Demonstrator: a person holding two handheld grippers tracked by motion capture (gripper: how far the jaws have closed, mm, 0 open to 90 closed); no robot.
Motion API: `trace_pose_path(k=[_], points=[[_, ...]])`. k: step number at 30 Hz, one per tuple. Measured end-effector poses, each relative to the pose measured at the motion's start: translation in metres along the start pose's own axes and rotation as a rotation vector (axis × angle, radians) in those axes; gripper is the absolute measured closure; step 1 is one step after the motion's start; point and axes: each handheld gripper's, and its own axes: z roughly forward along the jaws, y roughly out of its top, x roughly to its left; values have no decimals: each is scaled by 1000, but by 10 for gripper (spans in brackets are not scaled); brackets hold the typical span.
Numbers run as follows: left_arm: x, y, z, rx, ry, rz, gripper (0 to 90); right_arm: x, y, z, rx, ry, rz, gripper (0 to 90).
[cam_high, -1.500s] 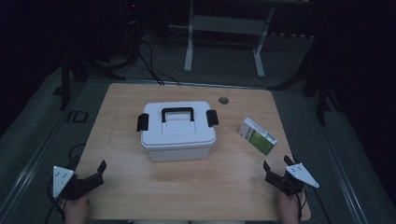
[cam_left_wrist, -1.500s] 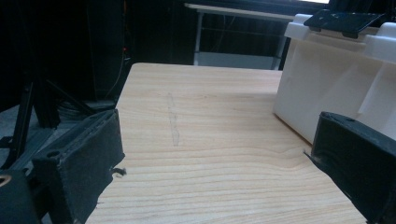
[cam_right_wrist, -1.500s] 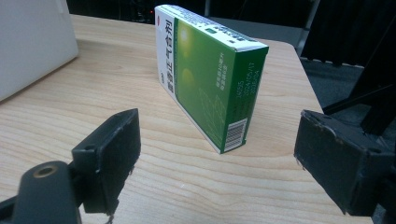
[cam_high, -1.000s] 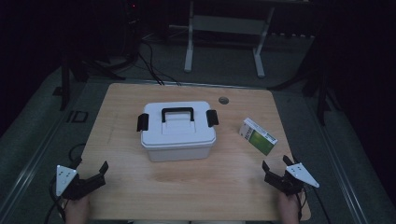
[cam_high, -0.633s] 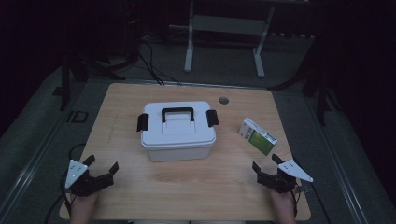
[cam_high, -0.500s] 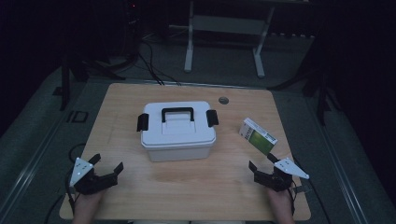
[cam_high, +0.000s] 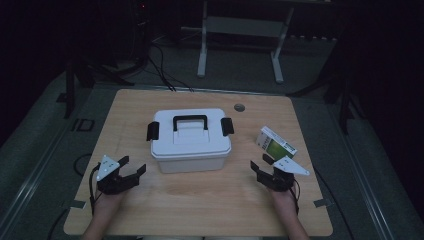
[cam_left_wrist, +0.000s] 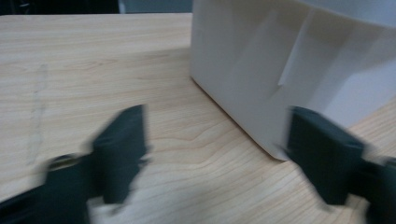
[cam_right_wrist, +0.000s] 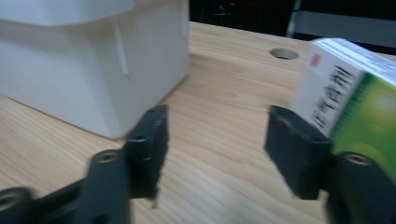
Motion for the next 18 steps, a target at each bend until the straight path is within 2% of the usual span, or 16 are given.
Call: trace_pose_path(k=[1,2,5,7,9,10,11,15,18], points=[[1,2,5,1,-20,-13,420,3,2,8,5,10,-13,522],[1,4,7,-3,-22,-11,475,5,2,12,11,16,-22,543],[1,8,12,1,-26,-11,561,8,3,21,32,23,-31,578],[0,12,20,10,-44,-18,575,11,5,33,53,45,-20,629],[0,12,20,10,-44,-18,599,12,6,36,61,50,-16,629],[-2,15,28,17,-54,-9,624,13,9,42,65,62,-13,706],[-3,17,30,19,-53,-8,626,14,9,44,66,65,-12,717],[-5,20,38,26,-56,1,668,18,13,56,76,88,-15,854],[-5,23,43,25,-59,-1,692,22,17,65,86,90,-21,899]])
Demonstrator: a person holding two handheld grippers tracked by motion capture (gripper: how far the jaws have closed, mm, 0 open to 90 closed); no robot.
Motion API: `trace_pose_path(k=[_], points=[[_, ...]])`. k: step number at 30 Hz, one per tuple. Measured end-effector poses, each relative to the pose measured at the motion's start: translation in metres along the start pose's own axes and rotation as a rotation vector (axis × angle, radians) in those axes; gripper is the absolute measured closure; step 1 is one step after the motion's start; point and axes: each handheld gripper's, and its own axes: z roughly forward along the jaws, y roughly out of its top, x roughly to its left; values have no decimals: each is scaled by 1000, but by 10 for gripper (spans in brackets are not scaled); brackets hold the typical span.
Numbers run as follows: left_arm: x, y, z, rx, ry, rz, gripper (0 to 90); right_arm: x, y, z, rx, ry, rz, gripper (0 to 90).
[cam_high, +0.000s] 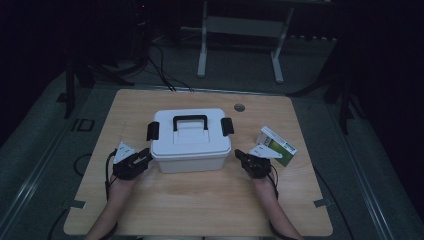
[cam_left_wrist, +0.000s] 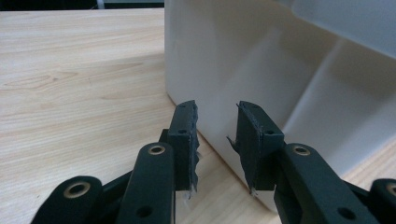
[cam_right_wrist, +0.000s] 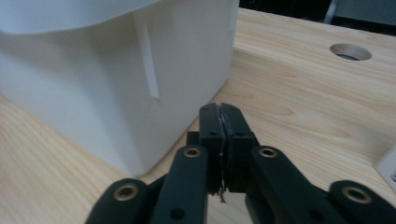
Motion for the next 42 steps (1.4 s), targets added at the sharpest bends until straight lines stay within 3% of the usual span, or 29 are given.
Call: trace_pose_path(k=[8,11,18,22,27,33,42], points=[[2,7,9,-6,-10,-20,743,6,15,18,-2,5,7,900],[2,9,11,-20,-12,-18,799,8,20,22,-10,9,18,899],[-2,10,13,-26,-25,3,880,15,25,25,-16,8,-4,899],[-2,11,13,-32,-36,-15,880,13,24,25,-32,23,13,899],[-3,12,13,-23,-50,-29,894,16,22,22,-23,9,0,900],[-11,13,12,-9,-44,20,895,15,19,15,-26,3,7,900],[-22,11,12,-4,-79,7,895,16,12,-1,-26,-13,45,900]])
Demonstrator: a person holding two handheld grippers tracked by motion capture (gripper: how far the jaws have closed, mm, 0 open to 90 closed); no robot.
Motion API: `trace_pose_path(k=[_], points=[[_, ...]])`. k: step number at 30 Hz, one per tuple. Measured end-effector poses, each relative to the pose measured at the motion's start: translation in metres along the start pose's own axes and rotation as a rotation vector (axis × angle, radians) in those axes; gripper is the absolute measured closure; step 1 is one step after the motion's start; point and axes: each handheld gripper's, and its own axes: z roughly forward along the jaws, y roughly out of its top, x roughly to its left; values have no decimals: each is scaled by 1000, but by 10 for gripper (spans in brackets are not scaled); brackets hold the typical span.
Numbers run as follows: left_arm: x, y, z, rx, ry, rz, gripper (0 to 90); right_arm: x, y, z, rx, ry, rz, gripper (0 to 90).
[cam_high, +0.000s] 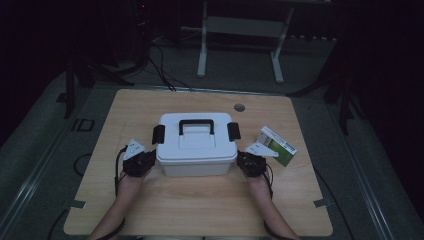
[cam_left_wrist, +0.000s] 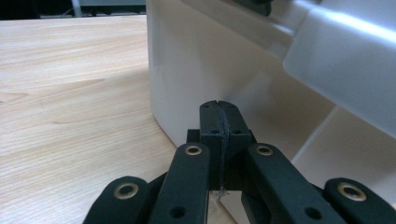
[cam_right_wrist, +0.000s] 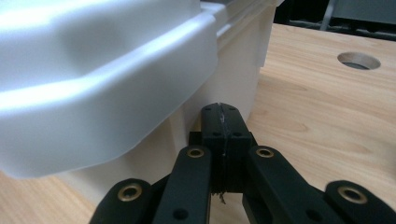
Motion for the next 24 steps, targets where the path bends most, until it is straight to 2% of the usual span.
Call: trace_pose_path(k=[5,18,24], points=[[-6,-3,-2,-4,-20,-12,895,1,-5,-10,-1,-3,1,900],[-23,-7,-10,16,-58,21,895,5,-17,-34,-1,-4,16,900],[-30,-10,-13,18,-83,33,895,4,-21,-44,0,-5,5,900]])
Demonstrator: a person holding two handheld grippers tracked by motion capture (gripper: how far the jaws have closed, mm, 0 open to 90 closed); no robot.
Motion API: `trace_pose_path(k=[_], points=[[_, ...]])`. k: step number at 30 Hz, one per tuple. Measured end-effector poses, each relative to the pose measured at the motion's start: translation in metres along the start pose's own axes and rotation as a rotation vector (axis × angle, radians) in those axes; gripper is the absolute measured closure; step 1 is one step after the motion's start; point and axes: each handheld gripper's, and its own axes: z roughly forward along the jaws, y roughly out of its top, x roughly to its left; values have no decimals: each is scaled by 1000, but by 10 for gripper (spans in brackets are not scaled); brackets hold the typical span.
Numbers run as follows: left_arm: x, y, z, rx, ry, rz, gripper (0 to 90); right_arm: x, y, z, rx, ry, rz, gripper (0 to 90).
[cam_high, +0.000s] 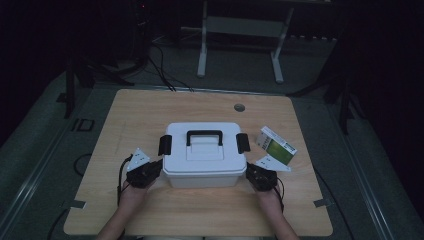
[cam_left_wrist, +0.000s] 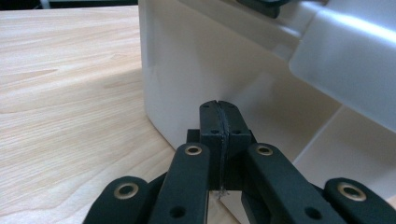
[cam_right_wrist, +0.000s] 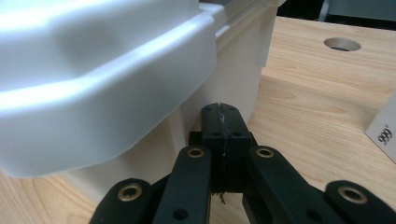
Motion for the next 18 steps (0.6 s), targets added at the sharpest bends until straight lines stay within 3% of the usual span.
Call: trace_pose_path(k=[18], points=[[-12,-5,-7,10,-32,14,895,9,-12,-26,6,6,10,900]])
